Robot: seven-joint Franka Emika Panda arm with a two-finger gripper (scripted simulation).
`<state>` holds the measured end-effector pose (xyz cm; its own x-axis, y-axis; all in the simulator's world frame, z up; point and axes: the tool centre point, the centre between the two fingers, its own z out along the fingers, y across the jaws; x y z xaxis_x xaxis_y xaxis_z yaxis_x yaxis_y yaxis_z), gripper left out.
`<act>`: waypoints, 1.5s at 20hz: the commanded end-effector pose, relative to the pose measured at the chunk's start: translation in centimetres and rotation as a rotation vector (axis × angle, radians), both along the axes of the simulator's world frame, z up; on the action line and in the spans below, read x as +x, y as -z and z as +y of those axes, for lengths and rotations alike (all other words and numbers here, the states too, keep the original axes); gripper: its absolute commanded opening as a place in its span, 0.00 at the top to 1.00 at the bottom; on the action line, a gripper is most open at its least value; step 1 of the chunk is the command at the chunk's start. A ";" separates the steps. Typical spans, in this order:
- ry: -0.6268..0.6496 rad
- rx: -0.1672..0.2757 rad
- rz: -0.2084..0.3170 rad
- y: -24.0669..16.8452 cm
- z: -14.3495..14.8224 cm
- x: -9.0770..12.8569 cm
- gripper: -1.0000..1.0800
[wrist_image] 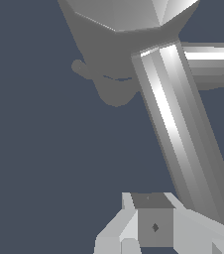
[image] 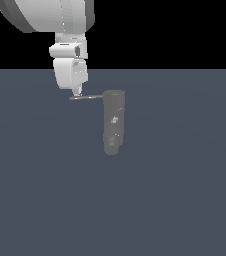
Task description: Turn on the faucet by rotating a designated handle.
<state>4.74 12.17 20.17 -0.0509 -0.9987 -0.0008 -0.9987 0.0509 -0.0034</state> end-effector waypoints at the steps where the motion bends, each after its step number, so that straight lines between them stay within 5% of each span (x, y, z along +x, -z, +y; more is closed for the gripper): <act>1: -0.001 -0.001 0.003 0.0 0.1 -0.9 1.00; 13: -0.001 -0.001 0.003 0.0 0.2 -4.2 1.00; 30: 0.003 -0.001 0.002 0.0 -3.5 -7.5 1.00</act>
